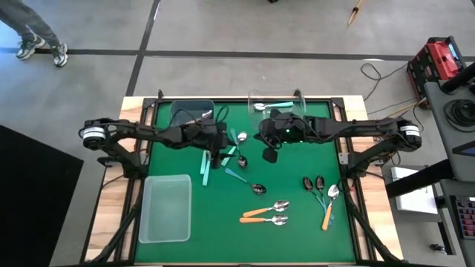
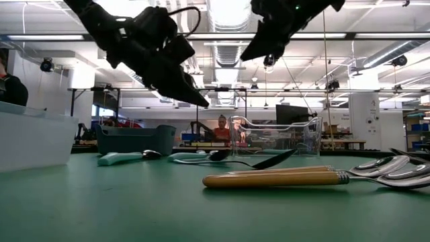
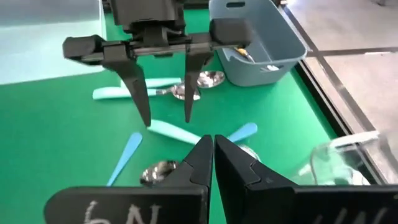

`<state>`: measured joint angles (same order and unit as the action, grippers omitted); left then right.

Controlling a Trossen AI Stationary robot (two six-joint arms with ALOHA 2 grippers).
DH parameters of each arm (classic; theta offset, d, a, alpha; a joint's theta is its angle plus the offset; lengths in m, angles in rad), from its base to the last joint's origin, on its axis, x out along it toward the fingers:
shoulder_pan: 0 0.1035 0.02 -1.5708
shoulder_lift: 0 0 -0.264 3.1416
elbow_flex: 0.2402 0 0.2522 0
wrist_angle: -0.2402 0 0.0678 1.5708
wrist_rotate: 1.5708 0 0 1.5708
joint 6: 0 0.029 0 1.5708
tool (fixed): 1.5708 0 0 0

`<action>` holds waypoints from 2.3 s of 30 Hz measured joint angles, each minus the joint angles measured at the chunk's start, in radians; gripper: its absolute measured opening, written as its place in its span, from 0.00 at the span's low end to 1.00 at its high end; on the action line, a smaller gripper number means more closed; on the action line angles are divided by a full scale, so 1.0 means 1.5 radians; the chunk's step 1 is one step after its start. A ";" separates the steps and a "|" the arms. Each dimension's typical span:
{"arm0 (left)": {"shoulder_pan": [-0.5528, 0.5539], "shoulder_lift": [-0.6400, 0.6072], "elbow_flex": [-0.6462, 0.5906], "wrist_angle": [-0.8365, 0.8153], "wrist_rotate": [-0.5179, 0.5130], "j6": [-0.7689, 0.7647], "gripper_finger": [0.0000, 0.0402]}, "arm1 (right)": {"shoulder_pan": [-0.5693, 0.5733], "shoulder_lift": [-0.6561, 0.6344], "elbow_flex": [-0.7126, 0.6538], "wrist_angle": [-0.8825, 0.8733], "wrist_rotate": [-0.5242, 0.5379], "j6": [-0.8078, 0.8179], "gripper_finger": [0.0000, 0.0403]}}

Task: Sort silverware by color (type)
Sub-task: Put the dark blue spoon into the white bin

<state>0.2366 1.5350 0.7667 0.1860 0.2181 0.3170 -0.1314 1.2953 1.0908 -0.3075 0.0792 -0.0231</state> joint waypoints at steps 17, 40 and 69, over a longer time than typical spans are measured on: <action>-0.134 0.117 0.024 0.052 -0.003 -0.095 0.46 | 0.000 -0.034 0.000 -0.087 -0.001 0.039 0.02; -0.162 0.252 0.104 0.009 -0.060 -0.112 0.45 | 0.034 -0.033 -0.054 -0.092 -0.001 0.033 0.02; -0.174 0.233 0.101 0.056 -0.066 -0.138 0.01 | 0.034 -0.032 -0.083 0.000 0.000 -0.062 0.02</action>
<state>-0.0249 1.8842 0.9178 0.2707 0.1198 0.1095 -0.0811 1.2468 0.9661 -0.3071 0.0794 -0.1167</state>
